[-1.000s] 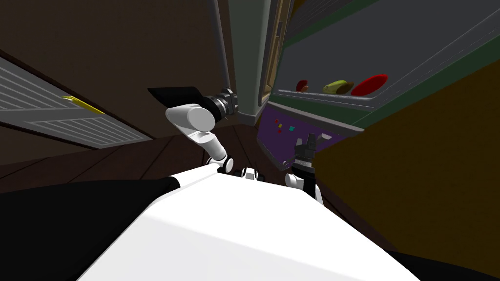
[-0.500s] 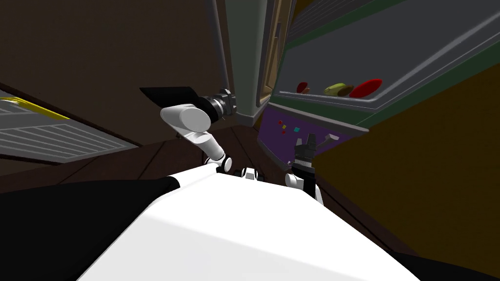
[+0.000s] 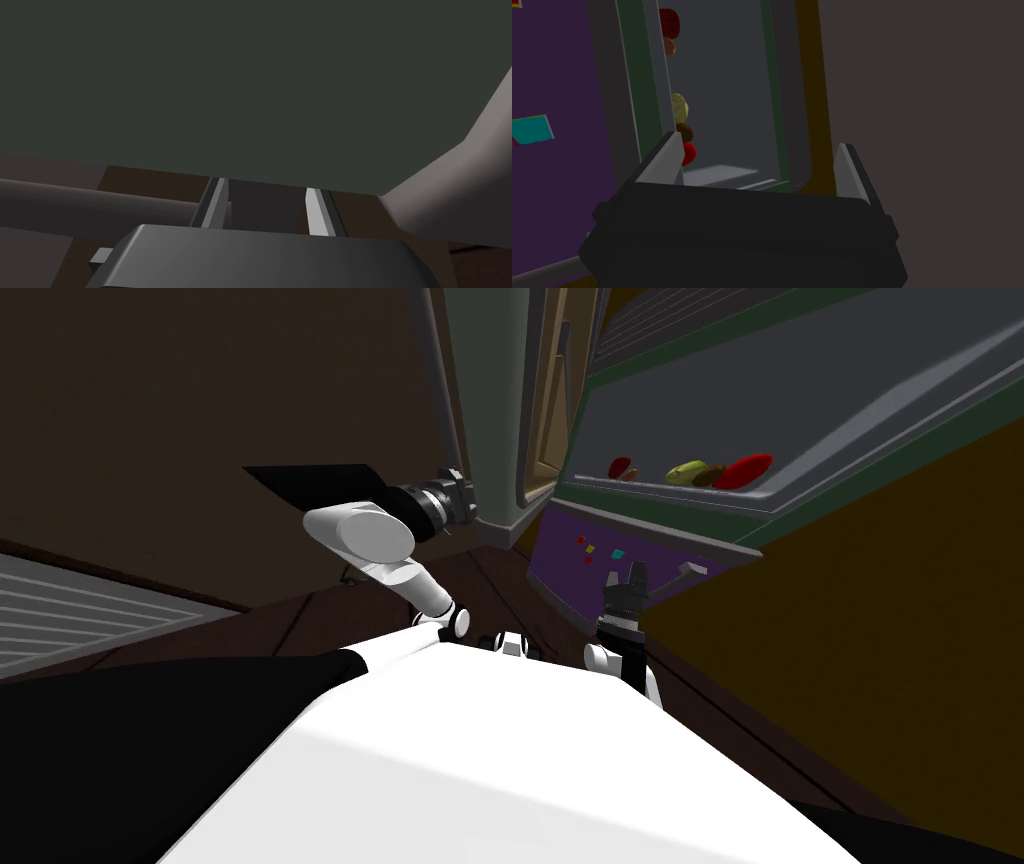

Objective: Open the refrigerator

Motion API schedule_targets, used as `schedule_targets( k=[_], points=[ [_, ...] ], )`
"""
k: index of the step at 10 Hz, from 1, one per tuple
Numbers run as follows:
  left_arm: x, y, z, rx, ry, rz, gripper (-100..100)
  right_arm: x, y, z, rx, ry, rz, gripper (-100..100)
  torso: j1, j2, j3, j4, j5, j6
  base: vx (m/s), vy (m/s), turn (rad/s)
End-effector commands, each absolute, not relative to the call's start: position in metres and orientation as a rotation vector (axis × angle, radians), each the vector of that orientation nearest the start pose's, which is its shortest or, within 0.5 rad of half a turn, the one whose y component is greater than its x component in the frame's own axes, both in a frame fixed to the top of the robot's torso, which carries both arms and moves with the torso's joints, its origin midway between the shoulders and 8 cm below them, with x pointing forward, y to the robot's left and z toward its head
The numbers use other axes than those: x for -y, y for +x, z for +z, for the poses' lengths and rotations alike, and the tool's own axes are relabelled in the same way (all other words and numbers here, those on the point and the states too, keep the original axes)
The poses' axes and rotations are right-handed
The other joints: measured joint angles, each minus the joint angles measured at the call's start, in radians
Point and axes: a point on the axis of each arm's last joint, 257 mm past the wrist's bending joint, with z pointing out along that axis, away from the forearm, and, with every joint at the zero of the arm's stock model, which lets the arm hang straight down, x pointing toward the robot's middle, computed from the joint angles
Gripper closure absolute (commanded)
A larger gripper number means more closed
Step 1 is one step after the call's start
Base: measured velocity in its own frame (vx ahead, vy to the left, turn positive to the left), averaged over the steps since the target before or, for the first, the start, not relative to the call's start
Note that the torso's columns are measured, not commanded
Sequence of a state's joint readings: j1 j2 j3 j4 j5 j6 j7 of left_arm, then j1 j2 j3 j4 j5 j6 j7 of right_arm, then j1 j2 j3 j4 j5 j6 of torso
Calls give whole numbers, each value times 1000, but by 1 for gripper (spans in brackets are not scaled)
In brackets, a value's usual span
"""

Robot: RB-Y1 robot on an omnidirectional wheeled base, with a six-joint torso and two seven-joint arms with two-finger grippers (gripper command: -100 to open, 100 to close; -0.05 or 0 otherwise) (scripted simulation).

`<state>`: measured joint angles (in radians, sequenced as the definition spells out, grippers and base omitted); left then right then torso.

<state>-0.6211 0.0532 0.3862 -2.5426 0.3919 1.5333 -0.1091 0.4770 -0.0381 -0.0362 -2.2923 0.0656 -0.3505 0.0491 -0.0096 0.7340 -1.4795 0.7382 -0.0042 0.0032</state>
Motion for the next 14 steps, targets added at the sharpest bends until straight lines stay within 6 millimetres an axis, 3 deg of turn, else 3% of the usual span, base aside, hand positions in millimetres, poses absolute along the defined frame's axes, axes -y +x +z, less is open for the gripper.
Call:
schedule_targets(
  k=[1,2,3,6,7,11,12,14],
  points=[
    [-207,449,140,-1328,-1036,-1421,100,285,367,8,-765,659,1153,0,5,-4,-3,1,0,2,52,375,-337],
    [-206,448,141,-1332,-1032,-1426,100,285,367,8,-765,659,1153,0,8,-2,-3,1,1,2,50,316,-160],
    [-204,460,160,-1299,-1014,-1427,-100,285,367,8,-765,660,1153,0,5,0,0,1,2,-2,-90,176,-218],
    [-207,483,146,-1325,-1070,-1432,-100,285,367,8,-765,660,1154,0,-3,7,6,1,0,-2,-93,0,-29],
    [-205,489,174,-1275,-1023,-1440,-100,285,367,8,-765,660,1154,0,4,2,3,-1,2,-3,-119,15,-228],
    [-209,516,153,-1311,-1096,-1435,-100,285,367,8,-765,660,1153,0,11,3,3,1,5,-4,-47,24,-20],
    [-207,523,180,-1268,-1055,-1435,-100,285,367,8,-765,660,1153,0,9,2,2,0,4,-3,-118,52,-198],
    [-210,539,171,-1273,-1087,-1438,-100,285,367,8,-765,660,1153,0,8,10,7,4,3,-3,-109,36,-77]
  ],
)
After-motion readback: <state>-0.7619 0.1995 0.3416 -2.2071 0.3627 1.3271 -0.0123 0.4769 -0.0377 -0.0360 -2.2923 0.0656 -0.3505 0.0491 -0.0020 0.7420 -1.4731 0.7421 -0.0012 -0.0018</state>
